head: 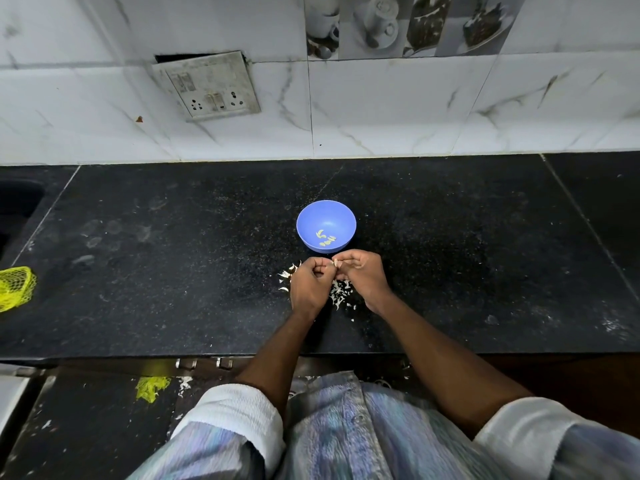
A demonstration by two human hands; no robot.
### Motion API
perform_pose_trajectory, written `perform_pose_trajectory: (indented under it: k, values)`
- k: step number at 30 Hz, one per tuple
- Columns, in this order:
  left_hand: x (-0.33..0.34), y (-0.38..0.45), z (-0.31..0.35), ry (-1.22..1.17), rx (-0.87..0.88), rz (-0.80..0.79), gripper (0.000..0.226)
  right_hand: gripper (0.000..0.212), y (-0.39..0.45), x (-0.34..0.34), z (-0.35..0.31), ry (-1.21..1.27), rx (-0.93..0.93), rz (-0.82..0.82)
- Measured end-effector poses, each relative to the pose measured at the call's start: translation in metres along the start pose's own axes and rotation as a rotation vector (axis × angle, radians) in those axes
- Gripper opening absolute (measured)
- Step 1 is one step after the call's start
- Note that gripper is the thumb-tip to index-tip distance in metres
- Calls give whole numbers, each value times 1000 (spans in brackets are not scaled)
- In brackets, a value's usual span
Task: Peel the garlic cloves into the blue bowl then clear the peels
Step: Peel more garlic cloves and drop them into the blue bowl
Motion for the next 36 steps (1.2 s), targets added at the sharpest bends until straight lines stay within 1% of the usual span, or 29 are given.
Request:
perform_pose_trajectory:
  k: [3,6,10,13,19,29,36]
  values:
    - [1,-2,0,-40,-13,-14,7,17,0,-4,3,37,68,37]
    - [-2,-4,0,-16,-4,3,17,18,-1,-5,6,83,131,31]
    - [-3,-5,1,90,40,11,31,18,-2,-6,10,153,189,6]
    - [-4,-6,0,106,41,4,18,18,-3,-5,12,143,197,-4]
    - [-5,-7,5,73,89,-1,7,11,-3,-8,15,100,188,0]
    - [-8,-10,9,115,107,41,8,9,-3,-9,8,-87,74,-19]
    - [-9,-12,15,93,166,40,9,11,0,-6,8,-157,12,-10]
Point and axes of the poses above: each hand's wrist, its own y-axis towards the middle knuckle, its own x-axis out of the palm, z = x × y, the point moved 5 cm from there along y, towards the middle knuckle
